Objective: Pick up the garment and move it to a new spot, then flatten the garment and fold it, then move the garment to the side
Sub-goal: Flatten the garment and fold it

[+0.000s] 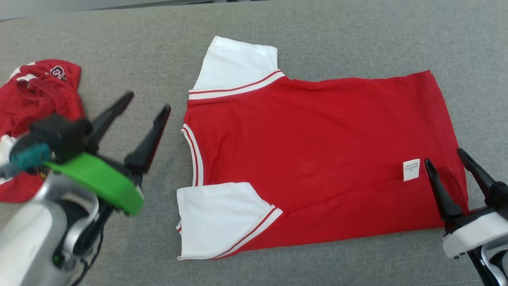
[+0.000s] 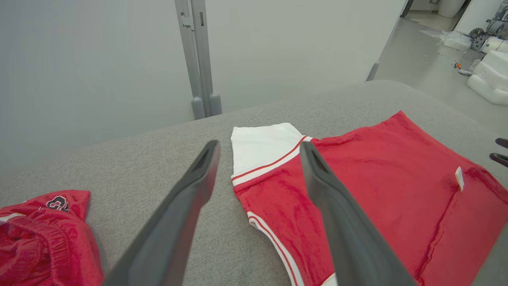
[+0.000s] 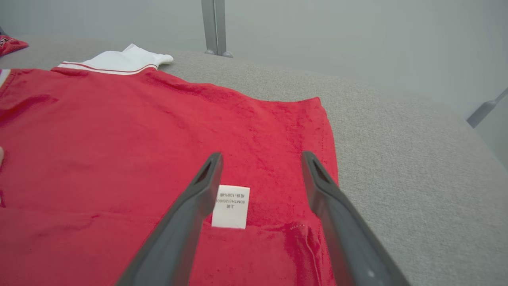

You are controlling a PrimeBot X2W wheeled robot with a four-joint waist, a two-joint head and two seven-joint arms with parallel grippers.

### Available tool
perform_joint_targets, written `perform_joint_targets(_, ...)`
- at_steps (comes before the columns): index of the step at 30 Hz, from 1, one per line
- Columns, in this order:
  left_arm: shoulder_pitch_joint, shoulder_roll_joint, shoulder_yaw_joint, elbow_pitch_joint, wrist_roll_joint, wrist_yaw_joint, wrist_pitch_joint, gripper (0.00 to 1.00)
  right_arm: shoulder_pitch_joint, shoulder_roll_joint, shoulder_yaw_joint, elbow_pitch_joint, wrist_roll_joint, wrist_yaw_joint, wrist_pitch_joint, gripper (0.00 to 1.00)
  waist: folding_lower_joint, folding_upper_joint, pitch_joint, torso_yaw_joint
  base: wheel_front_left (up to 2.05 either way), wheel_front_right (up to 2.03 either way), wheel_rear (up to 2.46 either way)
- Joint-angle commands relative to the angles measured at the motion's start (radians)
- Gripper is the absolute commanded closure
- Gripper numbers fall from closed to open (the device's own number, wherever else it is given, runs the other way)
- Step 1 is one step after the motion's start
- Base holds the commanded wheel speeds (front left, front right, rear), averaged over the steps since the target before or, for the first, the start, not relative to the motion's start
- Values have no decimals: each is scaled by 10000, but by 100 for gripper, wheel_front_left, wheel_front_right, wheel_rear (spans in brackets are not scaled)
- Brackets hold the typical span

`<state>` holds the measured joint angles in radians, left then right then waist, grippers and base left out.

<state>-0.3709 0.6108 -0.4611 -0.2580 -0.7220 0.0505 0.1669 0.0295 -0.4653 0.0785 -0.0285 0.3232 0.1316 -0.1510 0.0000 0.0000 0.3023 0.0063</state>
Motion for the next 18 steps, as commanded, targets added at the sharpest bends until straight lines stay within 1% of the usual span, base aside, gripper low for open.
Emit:
perform_joint_targets(1, -817, -157, -55, 403, 13, -199, 283, 0, -312, 21, 120, 70, -54, -18, -88, 0, 0, 0, 533, -177, 0, 0, 0)
perform_joint_targets(6, -3725, -614, -520, 2599, -317, -1032, 1976, 0, -1246, 22, 628, 353, -35, -18, -287, 0, 0, 0, 1356, -597, 0, 0, 0)
perform_joint_targets(9, -5089, -844, -790, 3855, -484, -1309, 2931, 0, -1692, 107, 860, 558, -8, -18, -449, 0, 0, 0, 1798, -864, 0, 0, 0)
perform_joint_targets(12, -6249, -954, -1095, 4959, -577, -1512, 3883, 0, -2109, 280, 1018, 792, -10, -18, -666, 0, 0, 0, 2200, -1204, 0, 0, 0)
perform_joint_targets(14, -6862, -963, -1219, 5547, -518, -1572, 4293, 0, -2272, 391, 1110, 977, -33, -18, -773, 0, 0, 0, 2415, -1414, 0, 0, 0)
perform_joint_targets(18, -7648, -1060, -1357, 6576, -474, -1643, 4582, 0, -2562, 661, 1293, 1263, -64, -18, -974, 0, 0, 0, 2762, -1780, 0, 0, 0)
